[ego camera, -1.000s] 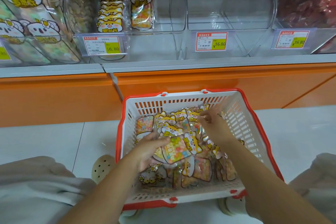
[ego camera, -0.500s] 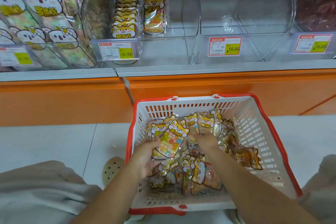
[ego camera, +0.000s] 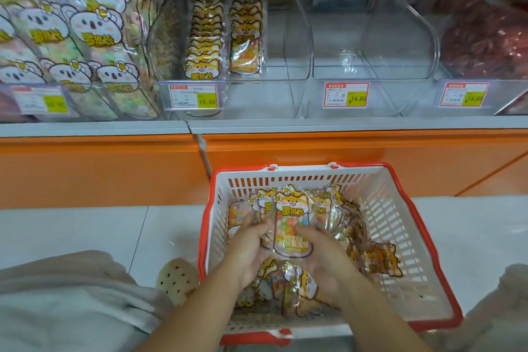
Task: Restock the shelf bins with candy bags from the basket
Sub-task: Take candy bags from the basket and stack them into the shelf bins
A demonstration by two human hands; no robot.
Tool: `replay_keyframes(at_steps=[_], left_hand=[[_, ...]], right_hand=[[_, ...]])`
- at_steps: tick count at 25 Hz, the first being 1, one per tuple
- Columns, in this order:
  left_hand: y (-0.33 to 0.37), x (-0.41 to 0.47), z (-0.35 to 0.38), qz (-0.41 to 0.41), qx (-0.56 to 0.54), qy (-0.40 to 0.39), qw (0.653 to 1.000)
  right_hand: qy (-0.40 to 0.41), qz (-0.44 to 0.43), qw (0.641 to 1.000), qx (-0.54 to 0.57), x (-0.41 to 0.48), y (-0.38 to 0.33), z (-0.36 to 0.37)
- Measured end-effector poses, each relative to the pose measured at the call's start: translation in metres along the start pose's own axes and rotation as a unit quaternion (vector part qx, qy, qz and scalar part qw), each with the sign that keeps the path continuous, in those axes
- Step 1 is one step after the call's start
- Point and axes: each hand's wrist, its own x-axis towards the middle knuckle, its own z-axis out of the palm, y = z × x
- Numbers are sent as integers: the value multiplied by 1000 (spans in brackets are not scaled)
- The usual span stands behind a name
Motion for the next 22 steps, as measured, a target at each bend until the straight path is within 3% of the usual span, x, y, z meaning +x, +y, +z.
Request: replay_keyframes(at_steps=[2,6,9,12,15,18,22], left_hand=[[2,-5,1,-5,-7,-20,1000],[7,-20,4,-1,72,-24,997],[10,-31,11,19,159,-9,987],[21,-41,19,115,257,53,958],[53,-54,20,147,313,29,938],[99,-70,22,212,345,3,914],[168,-88,34,356,423,-3,833]], right_hand=[[-9,-22,1000,11,-5,-10,-2],[-25,-83,981,-171,-13,-24,2],[-47,-99,968,-224,-21,-24,14],[-62,-107,971,-205,-30,-21,25],[-111,-88,981,-134,-35,-42,36],[-136,-153,957,-208,-47,-70,62],[-185,-251,929,-199,-65,-114,117]])
